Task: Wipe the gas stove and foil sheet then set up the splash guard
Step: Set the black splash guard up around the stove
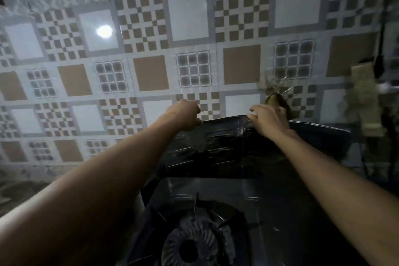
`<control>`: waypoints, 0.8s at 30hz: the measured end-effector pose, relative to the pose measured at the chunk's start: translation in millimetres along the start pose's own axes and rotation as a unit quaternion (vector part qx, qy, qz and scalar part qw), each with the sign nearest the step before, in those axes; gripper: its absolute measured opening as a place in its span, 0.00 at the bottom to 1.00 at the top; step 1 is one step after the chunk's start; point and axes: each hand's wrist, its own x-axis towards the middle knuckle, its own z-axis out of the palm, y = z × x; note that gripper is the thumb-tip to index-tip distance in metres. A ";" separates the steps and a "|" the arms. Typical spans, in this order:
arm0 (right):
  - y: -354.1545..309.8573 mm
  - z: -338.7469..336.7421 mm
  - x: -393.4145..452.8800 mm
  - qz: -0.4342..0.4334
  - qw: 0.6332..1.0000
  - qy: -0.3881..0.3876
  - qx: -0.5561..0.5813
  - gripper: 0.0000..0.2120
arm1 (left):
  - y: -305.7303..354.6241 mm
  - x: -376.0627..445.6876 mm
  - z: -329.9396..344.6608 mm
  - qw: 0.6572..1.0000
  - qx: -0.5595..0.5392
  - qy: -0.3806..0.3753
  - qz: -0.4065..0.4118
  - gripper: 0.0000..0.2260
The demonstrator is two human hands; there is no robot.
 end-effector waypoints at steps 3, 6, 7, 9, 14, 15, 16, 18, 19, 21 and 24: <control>19.7 -3.1 -6.4 -0.031 0.998 -0.007 -0.055 0.14 | 31.4 44.4 32.8 0.999 -0.033 0.010 0.036 0.20; 25.3 1.6 -1.7 -0.034 0.997 -0.008 -0.067 0.15 | 54.6 72.7 51.1 0.997 -0.060 0.008 0.054 0.19; 27.8 3.0 1.0 -0.027 0.997 -0.010 -0.068 0.15 | 62.5 81.4 55.6 0.996 -0.067 0.008 0.058 0.19; 25.2 5.4 4.2 -0.027 0.997 -0.003 -0.067 0.16 | 70.4 91.2 59.5 0.995 -0.081 0.005 0.057 0.18; 29.1 9.8 12.0 -0.015 0.998 0.009 -0.053 0.17 | 76.6 106.2 62.4 0.992 -0.105 0.017 0.061 0.11; 30.0 9.7 14.2 -0.012 0.999 0.006 -0.051 0.17 | 76.3 106.8 62.3 0.992 -0.108 0.024 0.062 0.11; 30.6 9.1 16.7 -0.009 0.999 0.000 -0.052 0.17 | 75.7 107.1 62.6 0.992 -0.110 0.030 0.062 0.11; 29.8 6.5 20.8 -0.002 0.999 -0.022 -0.045 0.17 | 74.7 106.6 63.1 0.991 -0.111 0.033 0.062 0.11; 28.7 5.2 22.5 -0.001 0.999 -0.032 -0.039 0.16 | 74.3 106.5 63.3 0.991 -0.111 0.034 0.062 0.11; 29.1 2.1 22.4 -0.002 0.999 -0.043 -0.029 0.15 | 74.6 107.4 64.4 0.991 -0.114 0.040 0.059 0.11; 35.6 -4.4 11.3 -0.014 0.999 -0.027 -0.034 0.14 | 74.0 107.7 66.1 0.990 -0.119 0.046 0.051 0.11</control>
